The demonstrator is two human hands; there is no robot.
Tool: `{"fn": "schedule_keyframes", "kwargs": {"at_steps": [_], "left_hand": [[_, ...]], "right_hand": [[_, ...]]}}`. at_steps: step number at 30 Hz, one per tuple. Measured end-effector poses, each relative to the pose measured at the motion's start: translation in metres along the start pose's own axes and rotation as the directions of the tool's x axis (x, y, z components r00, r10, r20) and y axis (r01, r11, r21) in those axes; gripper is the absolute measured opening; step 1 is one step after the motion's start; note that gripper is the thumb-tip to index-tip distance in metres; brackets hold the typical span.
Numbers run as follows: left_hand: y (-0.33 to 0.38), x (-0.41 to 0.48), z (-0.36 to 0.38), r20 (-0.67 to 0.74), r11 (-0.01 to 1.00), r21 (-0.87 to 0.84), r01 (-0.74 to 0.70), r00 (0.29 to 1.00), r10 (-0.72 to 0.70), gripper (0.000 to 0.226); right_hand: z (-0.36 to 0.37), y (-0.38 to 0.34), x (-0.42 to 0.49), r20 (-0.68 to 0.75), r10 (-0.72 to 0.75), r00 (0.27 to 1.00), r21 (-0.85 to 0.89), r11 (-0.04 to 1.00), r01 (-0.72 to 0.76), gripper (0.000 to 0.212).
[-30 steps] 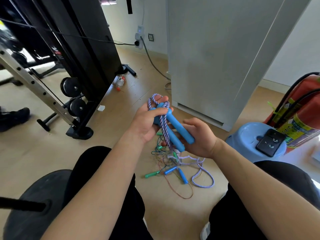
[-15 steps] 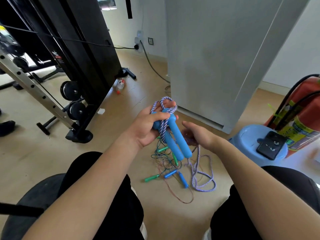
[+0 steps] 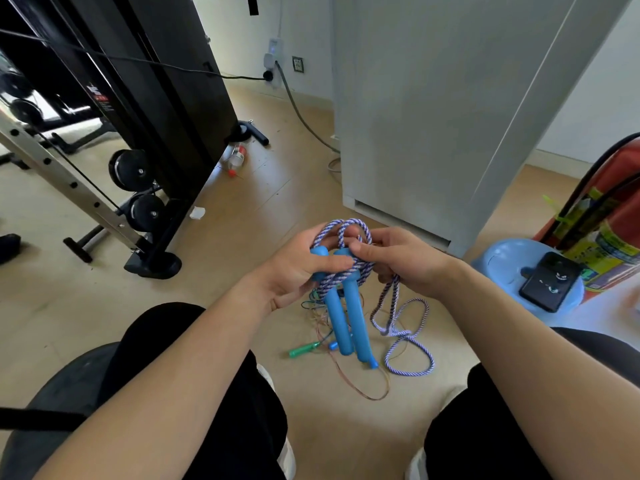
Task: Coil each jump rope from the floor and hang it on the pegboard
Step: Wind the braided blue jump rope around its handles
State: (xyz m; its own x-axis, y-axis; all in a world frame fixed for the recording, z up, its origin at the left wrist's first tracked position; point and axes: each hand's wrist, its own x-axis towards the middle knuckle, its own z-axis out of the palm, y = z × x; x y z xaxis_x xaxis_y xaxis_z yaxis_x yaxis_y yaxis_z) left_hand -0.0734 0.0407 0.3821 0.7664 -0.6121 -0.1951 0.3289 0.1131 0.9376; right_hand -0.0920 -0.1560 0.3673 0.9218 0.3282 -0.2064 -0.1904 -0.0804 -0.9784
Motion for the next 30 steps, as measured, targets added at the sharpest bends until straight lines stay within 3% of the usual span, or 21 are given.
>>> {"fn": "schedule_keyframes", "kwargs": {"at_steps": [3, 6, 8, 11, 15, 20, 26, 30], "left_hand": [[-0.004, 0.002, 0.004, -0.078, 0.994, -0.102, 0.035, 0.996, -0.043, 0.023], [-0.005, 0.008, 0.002, -0.163, 0.993, -0.088, 0.078, 0.982, -0.092, 0.022], [-0.003, 0.011, -0.002, -0.219, 0.99, 0.1, 0.1, 0.973, -0.076, 0.022], [0.003, 0.014, -0.004, -0.238, 0.887, 0.456, 0.075, 0.97, 0.04, 0.016], [0.002, 0.015, -0.004, -0.175, 0.779, 0.626, 0.035, 0.98, 0.097, 0.03], [-0.008, 0.016, -0.006, -0.127, 0.718, 0.694, 0.061, 0.991, 0.04, 0.043], [-0.014, 0.021, -0.01, -0.149, 0.679, 0.722, 0.129, 0.988, -0.029, 0.033], [-0.017, 0.023, -0.012, -0.198, 0.656, 0.737, 0.164, 0.98, -0.023, 0.028]], "right_hand": [[0.005, -0.001, -0.003, 0.031, -0.008, 1.0, 0.033, 0.999, 0.007, 0.019], [0.002, -0.001, -0.001, -0.041, 0.032, 0.999, 0.042, 0.999, -0.03, 0.017], [0.001, -0.001, -0.001, -0.074, 0.053, 0.996, 0.045, 0.998, -0.05, 0.008], [0.0, 0.0, 0.0, -0.09, 0.067, 0.994, 0.066, 0.996, -0.062, 0.009], [0.001, 0.003, -0.001, -0.108, 0.09, 0.99, 0.056, 0.995, -0.084, 0.02], [0.003, 0.004, -0.004, -0.111, 0.072, 0.991, -0.03, 0.997, -0.076, 0.012], [0.007, 0.0, -0.005, -0.096, 0.12, 0.988, -0.115, 0.985, -0.13, 0.008], [-0.003, 0.005, 0.0, -0.217, 0.144, 0.965, -0.208, 0.959, -0.19, 0.011]]}}
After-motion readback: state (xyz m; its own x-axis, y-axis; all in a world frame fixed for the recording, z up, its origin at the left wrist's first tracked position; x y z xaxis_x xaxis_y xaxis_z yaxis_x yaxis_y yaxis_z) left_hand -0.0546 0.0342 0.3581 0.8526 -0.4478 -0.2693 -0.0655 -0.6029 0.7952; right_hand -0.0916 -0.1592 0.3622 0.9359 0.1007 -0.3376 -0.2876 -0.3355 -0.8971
